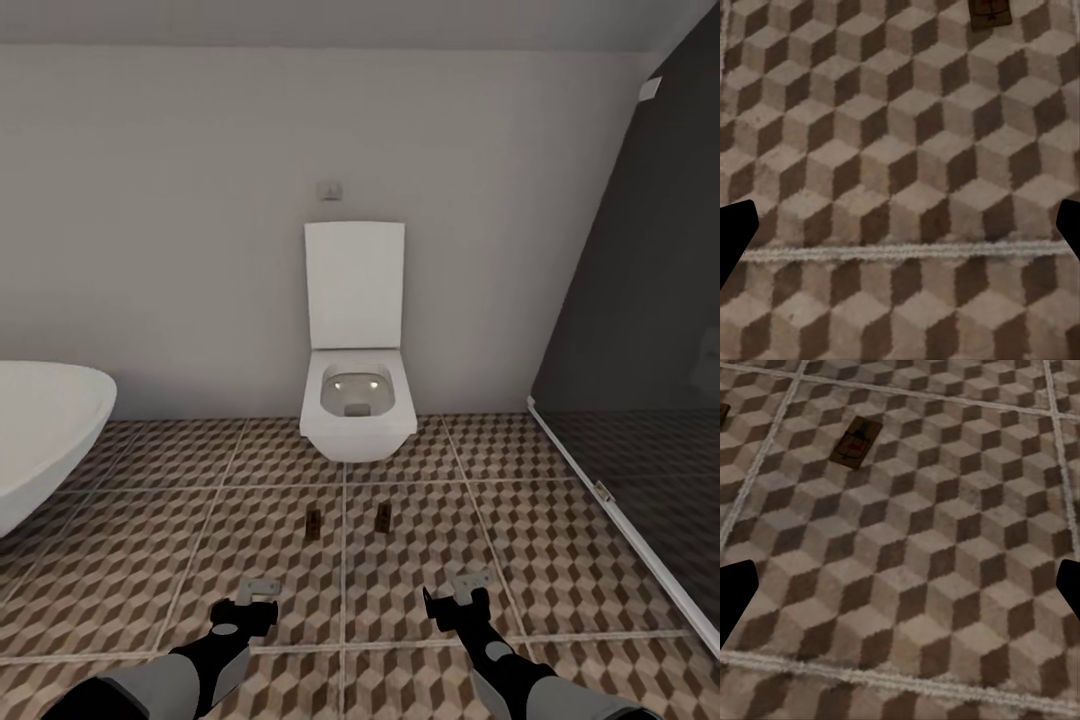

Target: Take the four mousetraps from the cabinet in the bathroom and place them on the bathroom floor. Make sure all four end up on the same floor surface, and ensure that at least two of them are either under or directly next to the same bathroom sink.

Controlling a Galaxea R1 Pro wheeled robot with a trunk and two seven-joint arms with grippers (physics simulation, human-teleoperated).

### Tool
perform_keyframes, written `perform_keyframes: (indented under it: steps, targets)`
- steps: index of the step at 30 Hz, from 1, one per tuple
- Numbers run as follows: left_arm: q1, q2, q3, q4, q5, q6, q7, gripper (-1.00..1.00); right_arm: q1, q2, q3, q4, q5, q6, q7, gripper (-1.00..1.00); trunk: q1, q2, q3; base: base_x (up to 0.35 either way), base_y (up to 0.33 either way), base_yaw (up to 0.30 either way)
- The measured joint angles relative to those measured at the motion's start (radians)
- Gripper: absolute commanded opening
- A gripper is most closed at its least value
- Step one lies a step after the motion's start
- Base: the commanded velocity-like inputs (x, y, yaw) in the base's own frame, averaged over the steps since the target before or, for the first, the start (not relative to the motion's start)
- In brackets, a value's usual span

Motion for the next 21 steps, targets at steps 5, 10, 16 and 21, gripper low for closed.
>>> perform_keyframes:
  steps: [5, 10, 16, 21]
  targets:
    - [0.000, -0.001, 0.000, 0.002, 0.000, 0.000, 0.000, 1.00, 0.004, 0.000, 0.000, 0.000, 0.000, -0.001, 0.000, 1.00, -0.019, 0.035, 0.016, 0.000, 0.000, 0.000]
    - [0.000, -0.001, 0.000, 0.002, 0.000, 0.000, 0.000, 1.00, 0.005, 0.000, 0.000, -0.001, 0.000, -0.001, 0.000, 1.00, -0.038, 0.070, 0.031, 0.000, 0.000, 0.000]
    - [0.000, -0.002, 0.000, 0.003, 0.000, 0.001, 0.000, 1.00, 0.005, 0.000, 0.000, -0.001, 0.000, -0.001, 0.000, 1.00, -0.061, 0.112, 0.050, 0.000, 0.000, 0.000]
    - [0.000, -0.002, 0.000, 0.005, 0.000, 0.001, 0.000, 1.00, 0.005, 0.000, 0.000, -0.001, 0.000, -0.001, 0.000, 1.00, -0.081, 0.147, 0.066, 0.000, 0.000, 0.000]
